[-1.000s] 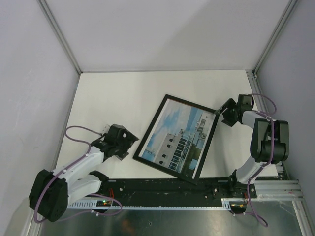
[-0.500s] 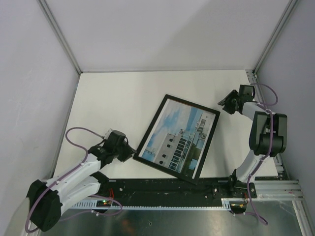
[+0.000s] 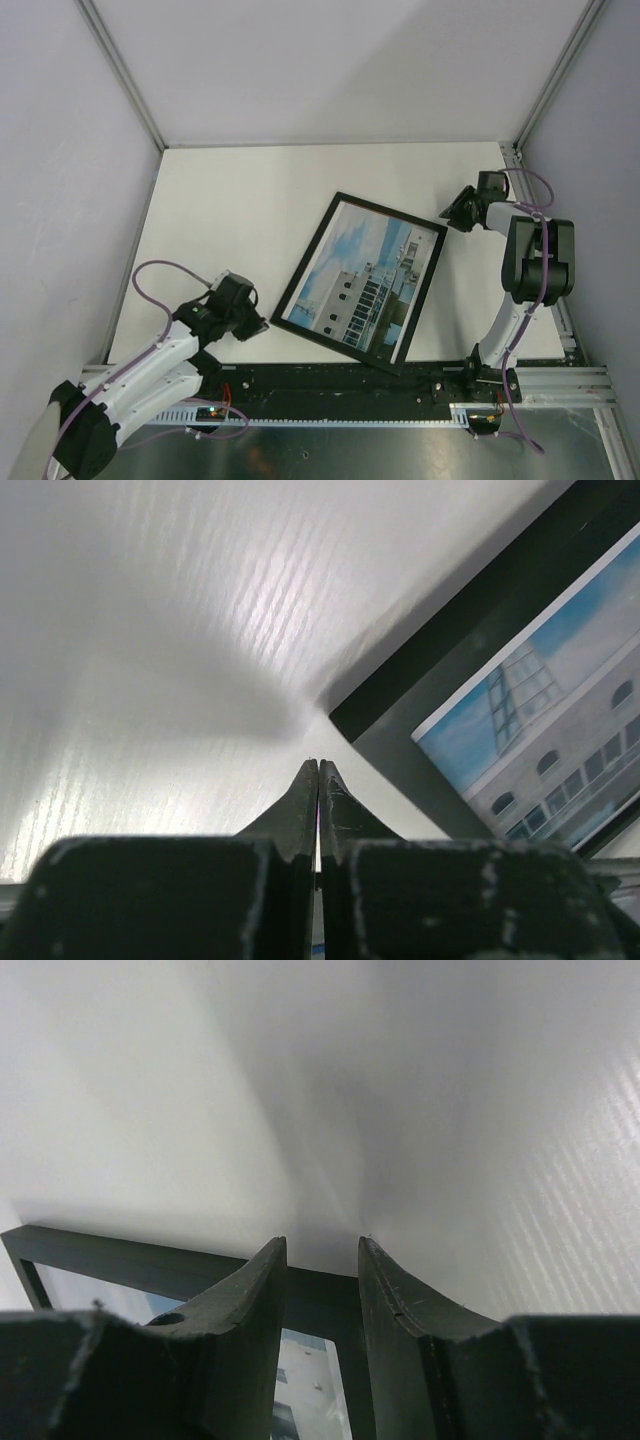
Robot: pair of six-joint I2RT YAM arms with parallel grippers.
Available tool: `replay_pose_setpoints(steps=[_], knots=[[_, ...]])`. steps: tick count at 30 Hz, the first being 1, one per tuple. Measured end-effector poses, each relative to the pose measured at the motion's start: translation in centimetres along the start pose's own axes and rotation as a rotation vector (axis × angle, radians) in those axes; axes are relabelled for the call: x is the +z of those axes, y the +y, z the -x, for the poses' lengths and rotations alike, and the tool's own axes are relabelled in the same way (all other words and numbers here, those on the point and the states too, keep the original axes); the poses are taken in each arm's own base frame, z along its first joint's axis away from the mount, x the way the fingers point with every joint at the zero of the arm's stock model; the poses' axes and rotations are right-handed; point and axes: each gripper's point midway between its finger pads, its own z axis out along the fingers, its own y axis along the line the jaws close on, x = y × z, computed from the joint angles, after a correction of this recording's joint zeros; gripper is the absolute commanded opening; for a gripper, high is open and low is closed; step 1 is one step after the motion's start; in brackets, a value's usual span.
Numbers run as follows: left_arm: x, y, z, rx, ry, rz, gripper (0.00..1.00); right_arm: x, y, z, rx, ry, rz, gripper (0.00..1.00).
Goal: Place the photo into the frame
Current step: Rotate the photo frame at the center of the board.
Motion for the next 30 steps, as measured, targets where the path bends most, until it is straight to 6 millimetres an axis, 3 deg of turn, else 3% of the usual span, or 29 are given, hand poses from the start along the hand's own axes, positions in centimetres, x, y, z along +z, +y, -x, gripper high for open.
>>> replay_pose_setpoints(steps=[8,20,25,30], knots=[[0.7,1.3,-2.8,0.073,0.091,0.083,0.0,0.4,0.5,-1.2,-0.044,0.02,-0.018,0.37],[2.9,-2.5,-1.4,0.049,0.084,0.103,0.0,0.4,-0.1,-1.2,-0.088,0.008,-0.069,0.33],[5.1,-4.4,3.4,-0.045,0.023,0.106,0.0,0.4,-0.6,-1.8,-0.091,0.021,-0.083,0.33],[7.8,-6.1,10.6,-0.105,-0.046,0.13,0.0,-0.4,-1.1,-2.6,-0.086,0.017,-0.086,0.32]])
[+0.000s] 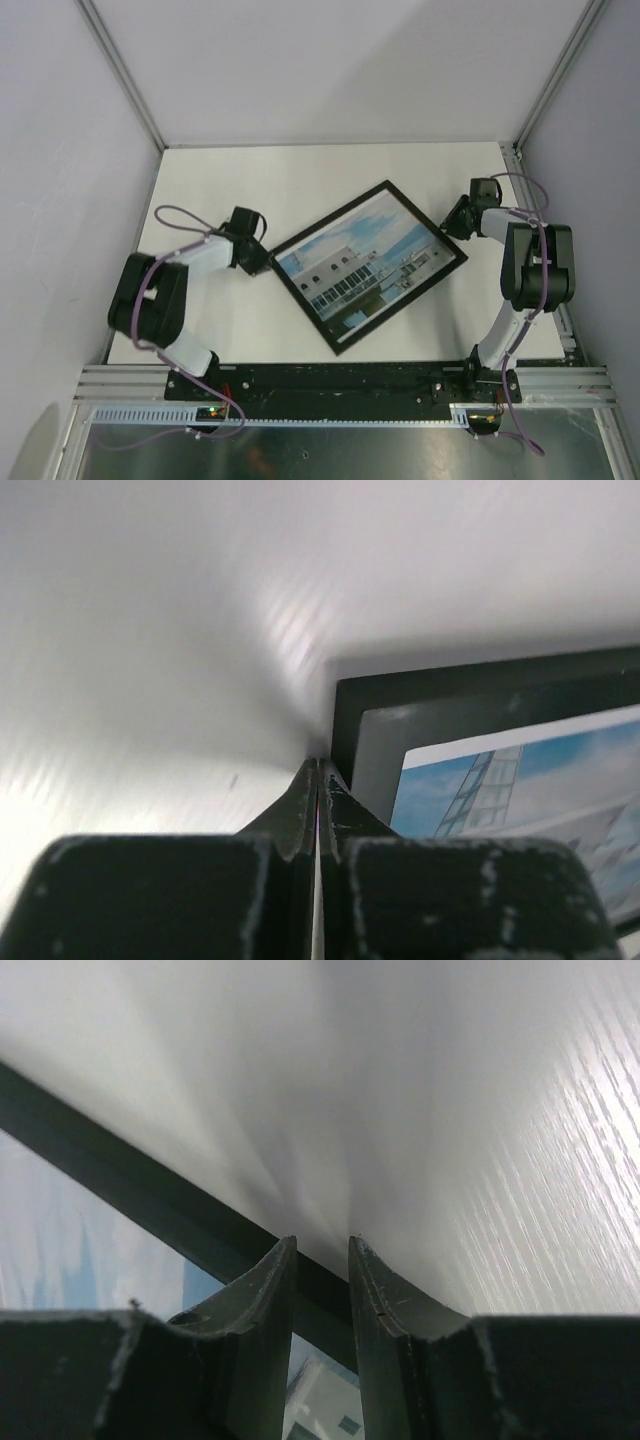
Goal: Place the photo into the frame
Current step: Rotate the photo frame at the center of the board.
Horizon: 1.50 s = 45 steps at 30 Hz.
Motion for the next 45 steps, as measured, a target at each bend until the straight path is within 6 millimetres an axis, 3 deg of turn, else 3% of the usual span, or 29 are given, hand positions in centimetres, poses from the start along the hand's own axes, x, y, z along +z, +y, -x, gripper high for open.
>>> replay_pose_setpoints(steps=[8,12,16,21,27,45], knots=[[4.6,-6.3,9.8,0.026,-0.089,-0.06,0.0,-1.5,-0.5,-2.4,-0.019,-0.021,-0.01,0.32],[6.2,-8.8,13.2,0.047,-0.134,-0.098,0.0,-1.9,0.3,-4.0,-0.06,-0.022,-0.011,0.32],[7.3,-10.4,15.4,0.061,-0.167,-0.131,0.0,-2.2,1.4,-5.6,-0.102,-0.013,-0.004,0.32],[7.7,-10.9,16.5,0.07,-0.186,-0.151,0.0,-2.2,2.1,-6.4,-0.13,-0.011,0.0,0.32],[7.8,-10.8,16.5,0.075,-0.187,-0.162,0.0,-2.2,2.2,-6.4,-0.131,-0.013,-0.001,0.32],[6.2,-8.0,14.5,0.06,-0.143,-0.155,0.0,-1.7,2.8,-5.9,-0.116,0.021,0.044,0.33]])
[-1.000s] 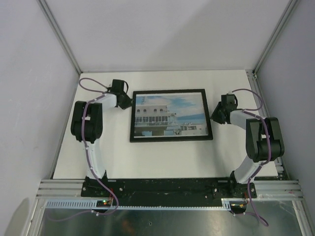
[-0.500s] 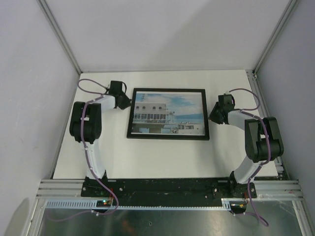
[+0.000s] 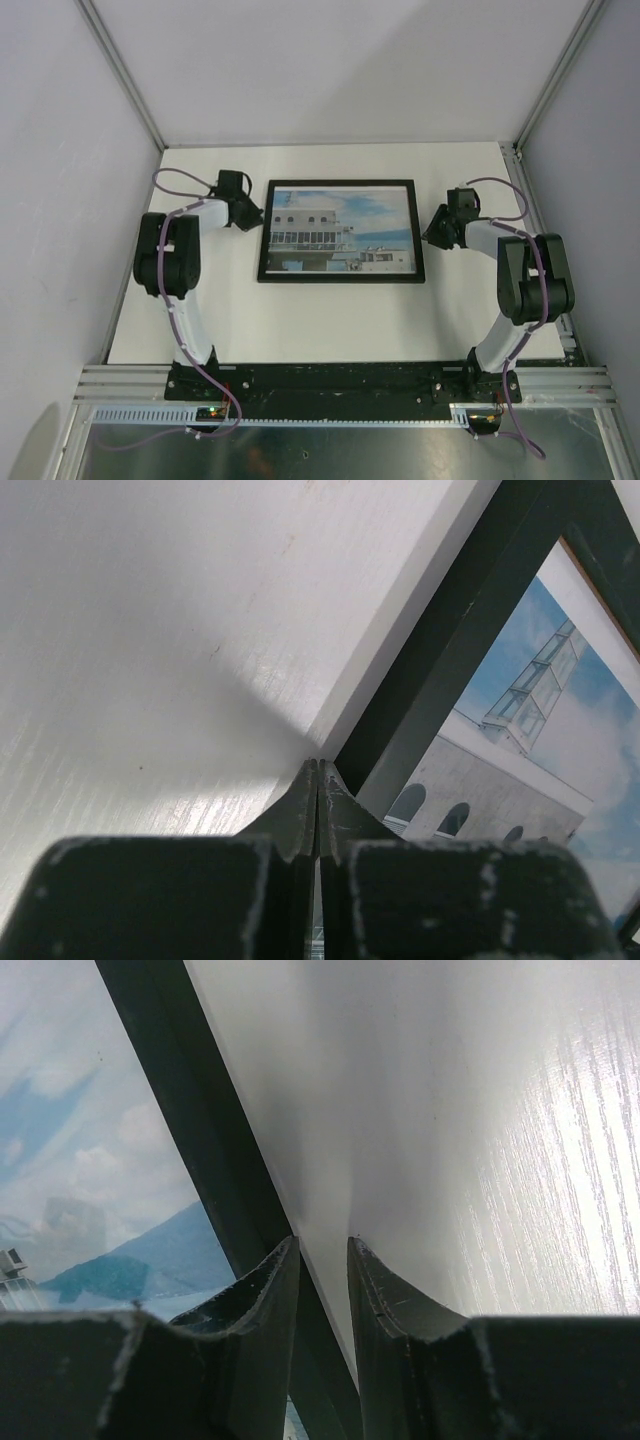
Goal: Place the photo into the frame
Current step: Rotate the photo frame at the center of the board, then reset both arms
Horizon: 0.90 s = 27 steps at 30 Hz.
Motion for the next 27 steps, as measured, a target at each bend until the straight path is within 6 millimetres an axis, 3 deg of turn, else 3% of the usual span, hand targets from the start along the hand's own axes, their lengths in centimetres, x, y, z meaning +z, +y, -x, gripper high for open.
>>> replay_pose_setpoints(steps=[7,12,15,19,23,27], knots=[[-0.9,0.4,-0.3,0.021,0.043,-0.009,0.02,-0.5,-0.7,0.3,0.047,0.047,0.04,0.44],[-3.4,-0.8,0.5,0.065,0.039,-0.064,0.05,-1.9,-1.5,0.9,0.079,0.069,0.041,0.52],[-6.1,-2.5,1.5,0.107,-0.006,-0.116,0.13,-4.0,-0.5,1.8,0.07,0.038,0.072,0.59],[-11.7,-6.6,2.1,0.206,-0.105,-0.232,0.3,-7.6,2.3,3.3,0.014,-0.038,0.15,0.69],[-17.7,-9.7,-0.7,0.338,-0.168,-0.366,0.49,-11.3,5.8,3.5,-0.084,-0.102,0.236,0.77],[-22.1,-9.2,-4.0,0.438,-0.186,-0.463,0.74,-15.1,9.4,2.8,-0.192,-0.168,0.344,0.82]])
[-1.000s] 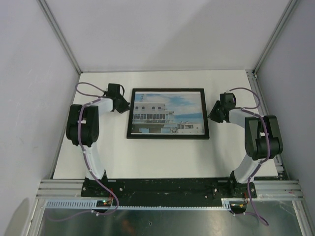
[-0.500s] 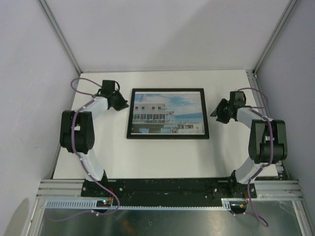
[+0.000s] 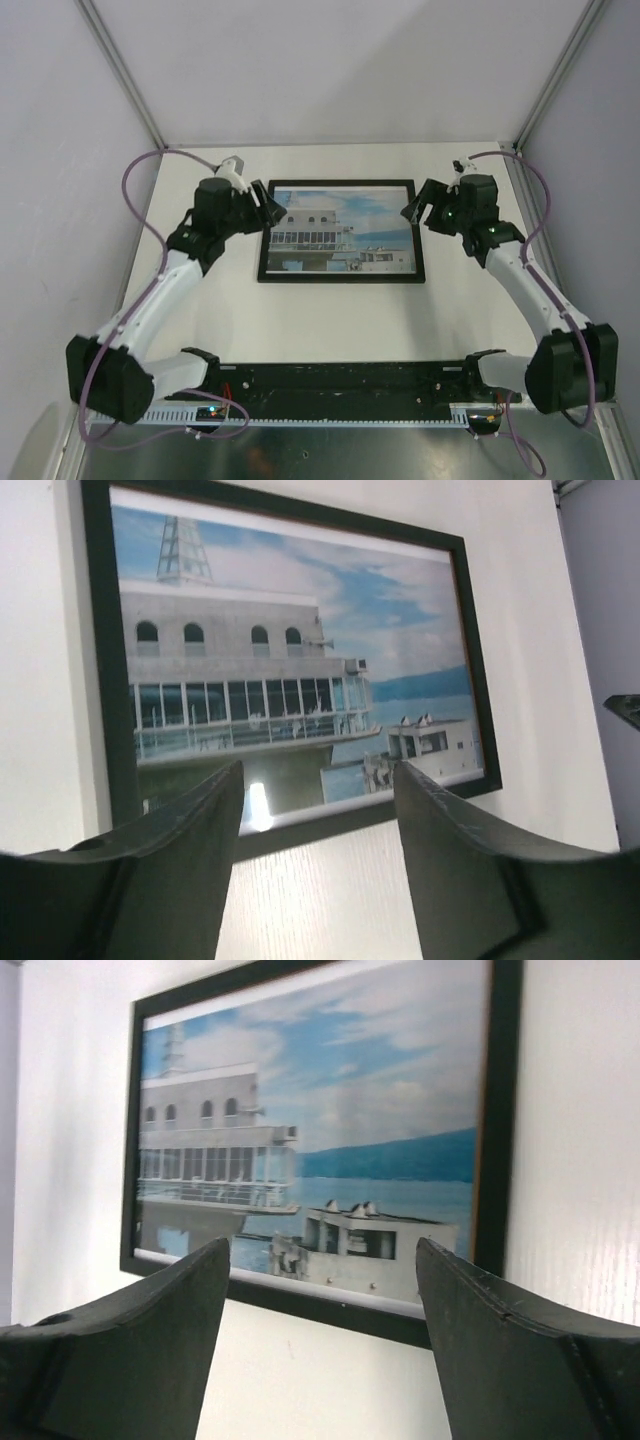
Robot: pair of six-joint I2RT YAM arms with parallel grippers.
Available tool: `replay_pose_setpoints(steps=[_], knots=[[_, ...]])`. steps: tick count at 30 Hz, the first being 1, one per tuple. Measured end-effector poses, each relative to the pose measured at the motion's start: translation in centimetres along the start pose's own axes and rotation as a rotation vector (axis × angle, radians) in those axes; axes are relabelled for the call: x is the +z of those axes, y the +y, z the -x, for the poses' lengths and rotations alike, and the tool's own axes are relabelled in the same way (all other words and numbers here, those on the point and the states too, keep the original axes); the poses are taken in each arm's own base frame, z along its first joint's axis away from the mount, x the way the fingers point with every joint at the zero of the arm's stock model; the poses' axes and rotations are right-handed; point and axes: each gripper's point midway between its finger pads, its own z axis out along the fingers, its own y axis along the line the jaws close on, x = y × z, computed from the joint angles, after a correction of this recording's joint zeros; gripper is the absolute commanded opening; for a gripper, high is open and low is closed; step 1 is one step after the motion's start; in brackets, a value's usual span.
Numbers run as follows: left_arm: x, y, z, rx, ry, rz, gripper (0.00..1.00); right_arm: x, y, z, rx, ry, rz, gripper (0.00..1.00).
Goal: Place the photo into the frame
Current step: Reset both arms
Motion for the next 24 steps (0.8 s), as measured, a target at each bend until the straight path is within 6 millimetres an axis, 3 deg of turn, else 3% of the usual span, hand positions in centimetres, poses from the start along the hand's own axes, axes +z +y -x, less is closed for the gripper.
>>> replay_pose_setpoints(steps=[1,2,4,9,14,20,24], knots=[[-0.7,0.1,-0.3,0.01,-0.006,-0.006,0.87,-0.2,0.6,-0.2,-0.011,0.001,0.015,0.86],[-1.5,0.3,-0.8,0.02,-0.009,-0.01,0.93,-0.8,1.5,-0.2,-0.034,-0.016,0.041,0.87],[-2.8,0.8,-2.0,0.041,-0.007,-0.017,0.98,-2.1,2.5,-0.7,-0.07,-0.043,0.08,0.91],[-4.7,1.2,-4.2,0.061,0.018,-0.041,1.0,-4.6,3.5,-2.6,-0.117,-0.087,0.135,0.93],[-5.6,2.0,-5.5,0.075,0.033,-0.027,1.0,-5.1,2.7,-3.9,-0.124,-0.105,0.12,0.99],[-5.8,4.1,-6.6,0.099,0.036,0.052,1.0,-5.2,1.8,-3.7,-0.111,-0.139,0.076,0.99],[-6.2,4.6,-6.2,0.128,0.018,0.072,1.0,-4.9,2.0,-3.1,-0.095,-0.161,0.079,0.99]])
